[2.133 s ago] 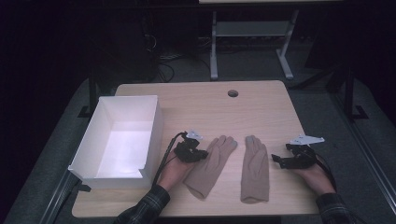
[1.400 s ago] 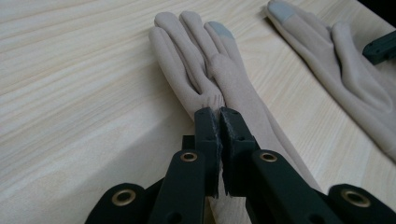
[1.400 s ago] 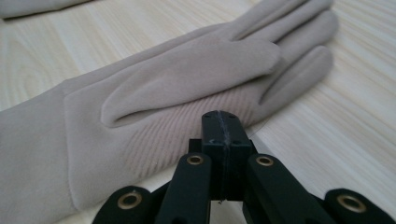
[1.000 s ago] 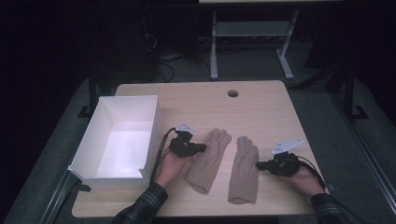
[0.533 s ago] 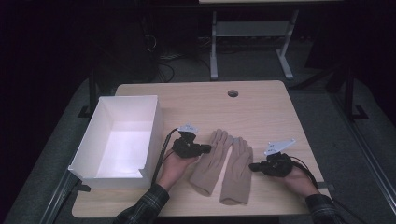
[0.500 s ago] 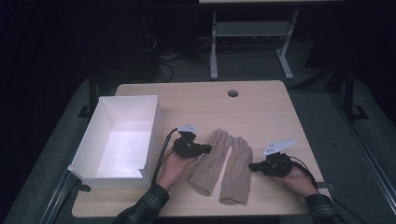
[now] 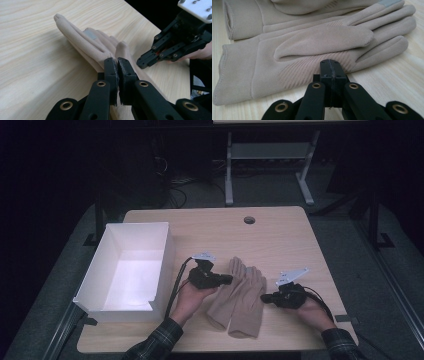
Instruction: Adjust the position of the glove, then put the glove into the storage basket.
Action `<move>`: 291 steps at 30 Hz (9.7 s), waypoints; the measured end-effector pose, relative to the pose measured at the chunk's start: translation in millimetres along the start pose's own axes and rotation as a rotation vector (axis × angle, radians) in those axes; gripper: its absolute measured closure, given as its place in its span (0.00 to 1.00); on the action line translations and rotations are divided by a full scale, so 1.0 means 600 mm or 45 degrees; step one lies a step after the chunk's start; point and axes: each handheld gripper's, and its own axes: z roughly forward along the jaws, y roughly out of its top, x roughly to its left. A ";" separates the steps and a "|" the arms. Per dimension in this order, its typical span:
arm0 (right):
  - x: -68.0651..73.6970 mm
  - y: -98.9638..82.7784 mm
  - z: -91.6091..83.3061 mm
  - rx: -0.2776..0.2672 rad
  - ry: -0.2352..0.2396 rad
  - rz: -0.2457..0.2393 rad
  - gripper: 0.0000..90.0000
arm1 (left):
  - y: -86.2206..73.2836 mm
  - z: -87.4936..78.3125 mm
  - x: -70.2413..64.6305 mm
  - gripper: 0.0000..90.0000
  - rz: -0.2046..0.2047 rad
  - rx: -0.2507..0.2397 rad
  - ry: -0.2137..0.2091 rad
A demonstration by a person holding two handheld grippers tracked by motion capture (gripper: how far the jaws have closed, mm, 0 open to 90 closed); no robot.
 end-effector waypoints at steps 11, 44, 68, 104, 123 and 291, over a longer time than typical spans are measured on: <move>0.014 0.024 0.027 0.005 0.015 -0.016 1.00 | 0.011 0.030 -0.022 0.96 0.035 0.025 -0.044; -0.038 -0.001 -0.023 -0.117 -0.218 0.135 0.59 | -0.035 0.113 -0.073 0.98 0.175 0.208 -0.060; -0.065 -0.026 -0.020 -0.091 -0.453 0.181 0.28 | -0.060 0.036 -0.057 0.99 0.313 0.386 0.039; -0.065 -0.029 -0.018 -0.106 -0.440 0.181 0.21 | -0.039 0.010 -0.018 0.15 0.452 0.331 0.185; -0.065 -0.029 -0.018 -0.106 -0.440 0.181 0.21 | -0.057 0.043 -0.020 0.14 0.469 0.361 0.211; -0.064 -0.029 -0.018 -0.100 -0.449 0.188 0.21 | -0.038 -0.362 0.167 0.72 -0.131 0.116 0.639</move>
